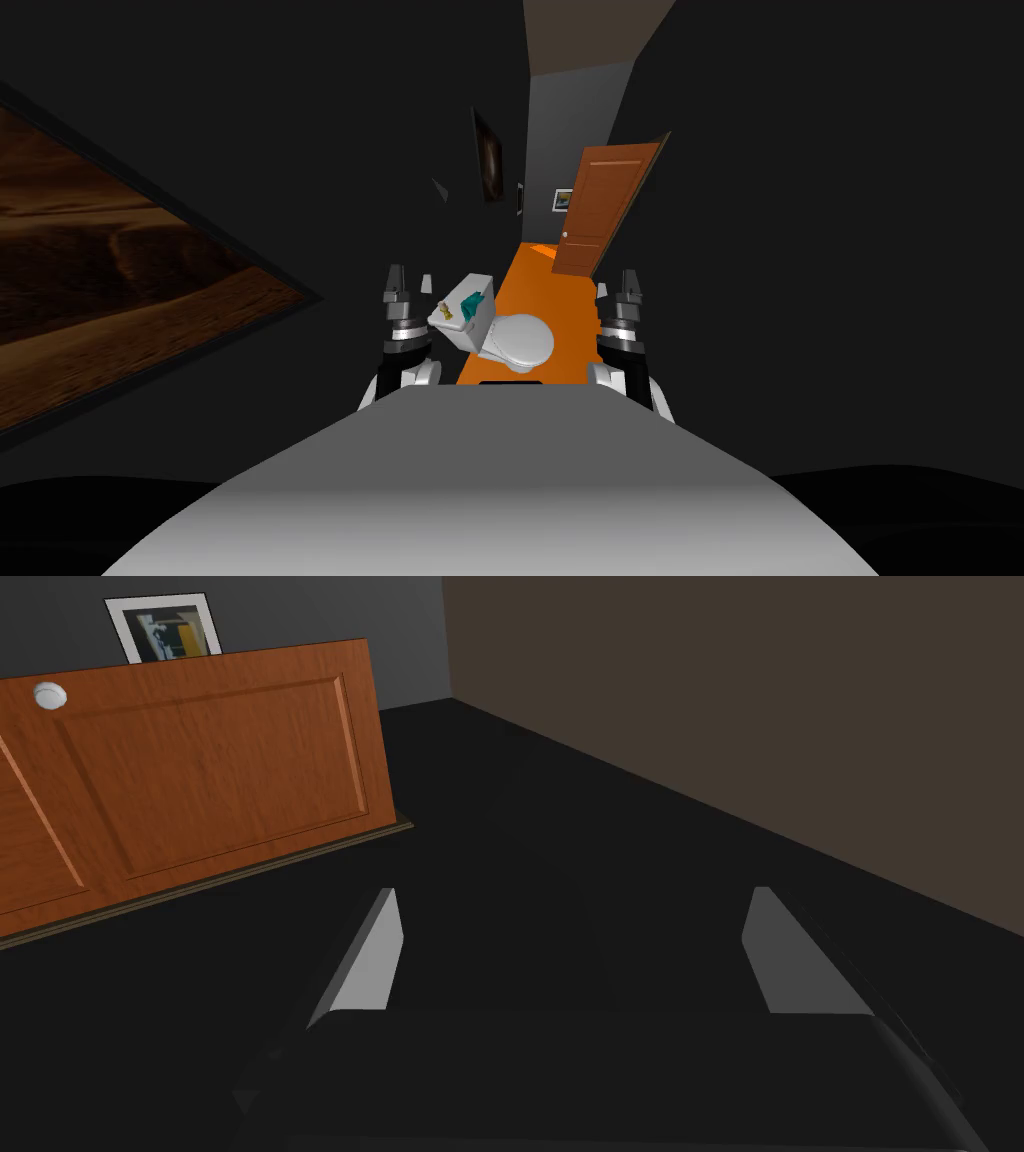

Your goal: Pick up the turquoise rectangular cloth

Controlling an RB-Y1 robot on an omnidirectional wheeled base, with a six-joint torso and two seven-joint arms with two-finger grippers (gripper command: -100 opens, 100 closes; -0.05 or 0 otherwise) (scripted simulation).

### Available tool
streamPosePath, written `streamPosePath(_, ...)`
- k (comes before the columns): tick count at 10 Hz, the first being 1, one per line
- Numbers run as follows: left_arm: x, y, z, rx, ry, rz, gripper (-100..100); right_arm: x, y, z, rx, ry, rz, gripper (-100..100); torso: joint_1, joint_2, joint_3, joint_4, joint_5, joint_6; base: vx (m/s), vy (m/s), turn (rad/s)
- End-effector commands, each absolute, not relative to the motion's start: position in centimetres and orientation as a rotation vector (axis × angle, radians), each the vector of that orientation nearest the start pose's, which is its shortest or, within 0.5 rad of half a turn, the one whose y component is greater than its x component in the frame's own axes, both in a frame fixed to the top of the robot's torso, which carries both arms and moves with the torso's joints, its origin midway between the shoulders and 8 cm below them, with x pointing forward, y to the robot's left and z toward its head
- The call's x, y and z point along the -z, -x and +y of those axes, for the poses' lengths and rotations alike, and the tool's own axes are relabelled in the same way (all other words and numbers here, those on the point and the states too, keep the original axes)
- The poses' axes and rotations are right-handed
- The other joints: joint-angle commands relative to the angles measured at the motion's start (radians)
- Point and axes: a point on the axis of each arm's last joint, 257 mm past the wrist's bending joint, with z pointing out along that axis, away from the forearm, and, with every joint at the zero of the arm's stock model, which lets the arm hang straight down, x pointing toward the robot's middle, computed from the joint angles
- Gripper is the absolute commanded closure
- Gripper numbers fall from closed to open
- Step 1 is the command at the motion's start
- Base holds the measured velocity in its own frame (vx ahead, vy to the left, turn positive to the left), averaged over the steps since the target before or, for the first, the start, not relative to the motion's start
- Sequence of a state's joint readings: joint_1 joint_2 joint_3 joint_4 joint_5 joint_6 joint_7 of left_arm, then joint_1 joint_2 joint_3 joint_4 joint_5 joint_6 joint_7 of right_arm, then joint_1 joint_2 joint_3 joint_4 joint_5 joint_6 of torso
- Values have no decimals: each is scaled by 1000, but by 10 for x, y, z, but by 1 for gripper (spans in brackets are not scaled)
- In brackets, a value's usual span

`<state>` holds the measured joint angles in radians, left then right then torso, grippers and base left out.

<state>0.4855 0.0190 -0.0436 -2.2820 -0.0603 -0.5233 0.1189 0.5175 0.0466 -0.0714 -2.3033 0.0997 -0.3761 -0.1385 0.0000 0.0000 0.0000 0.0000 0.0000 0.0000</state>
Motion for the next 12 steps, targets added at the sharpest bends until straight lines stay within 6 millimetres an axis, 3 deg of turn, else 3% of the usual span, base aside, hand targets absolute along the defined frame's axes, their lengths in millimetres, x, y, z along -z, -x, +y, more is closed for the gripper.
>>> streamPosePath(1, -19, -350, 251, 1423, 623, 675, -100, -5, -354, -305, -1253, -778, 661, 0, 0, 0, 0, 0, 0, 0, -6, -31, -18)
streamPosePath(4, 14, -363, 255, 1389, 657, 767, -100, -5, -354, -305, -1253, -778, 661, 0, -4, 0, 0, 0, -1, 0, -5, -69, -13)
streamPosePath(10, 105, -385, 279, 1285, 810, 928, -100, -5, -354, -305, -1253, -778, 661, 0, -5, -1, 0, 0, -1, 0, 6, -83, -15)
streamPosePath(11, 108, -386, 280, 1283, 816, 932, -100, -5, -354, -305, -1253, -778, 661, 0, -6, -1, 0, 0, -1, 0, 4, -58, 3)
streamPosePath(12, 124, -388, 285, 1265, 844, 954, -100, -5, -354, -305, -1253, -778, 661, 0, -4, 0, 0, 0, -1, 0, 7, -39, -11)
